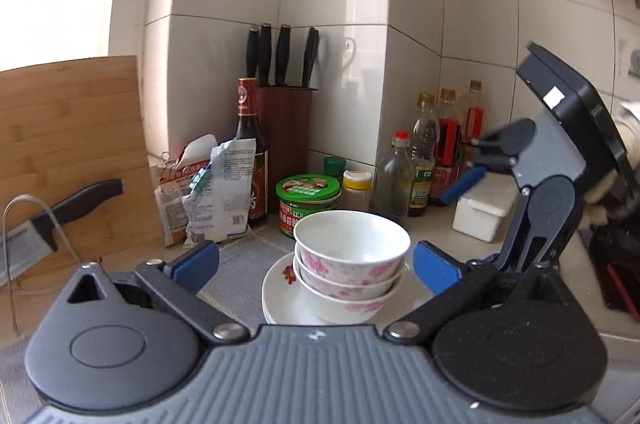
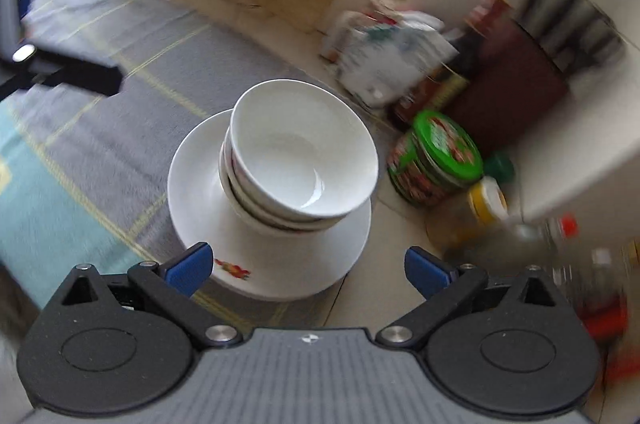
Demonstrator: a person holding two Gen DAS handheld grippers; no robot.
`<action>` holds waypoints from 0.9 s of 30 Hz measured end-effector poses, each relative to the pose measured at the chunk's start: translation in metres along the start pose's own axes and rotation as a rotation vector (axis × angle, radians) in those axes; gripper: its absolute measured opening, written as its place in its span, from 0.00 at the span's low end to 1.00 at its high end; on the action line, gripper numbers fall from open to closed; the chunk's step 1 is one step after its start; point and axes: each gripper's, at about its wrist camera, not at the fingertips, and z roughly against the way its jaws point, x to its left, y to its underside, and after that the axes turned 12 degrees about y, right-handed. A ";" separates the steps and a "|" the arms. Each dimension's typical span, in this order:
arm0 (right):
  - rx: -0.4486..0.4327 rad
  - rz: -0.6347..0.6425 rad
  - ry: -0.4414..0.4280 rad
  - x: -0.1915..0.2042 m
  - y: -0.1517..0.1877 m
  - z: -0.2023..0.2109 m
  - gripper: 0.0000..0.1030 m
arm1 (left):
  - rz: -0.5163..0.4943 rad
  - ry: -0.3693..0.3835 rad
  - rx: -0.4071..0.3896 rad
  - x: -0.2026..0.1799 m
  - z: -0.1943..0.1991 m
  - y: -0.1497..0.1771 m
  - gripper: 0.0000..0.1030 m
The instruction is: Organize plates and bowls
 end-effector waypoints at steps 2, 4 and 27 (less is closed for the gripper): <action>0.039 -0.173 0.066 0.007 0.008 0.016 1.00 | 0.018 -0.026 0.017 0.000 0.008 0.004 0.99; 0.090 -0.385 0.113 0.011 0.016 0.029 1.00 | 0.054 -0.079 0.054 0.000 0.012 0.006 0.99; 0.059 -0.800 0.197 0.043 0.035 0.086 1.00 | 0.144 -0.334 0.255 -0.035 0.033 -0.017 0.99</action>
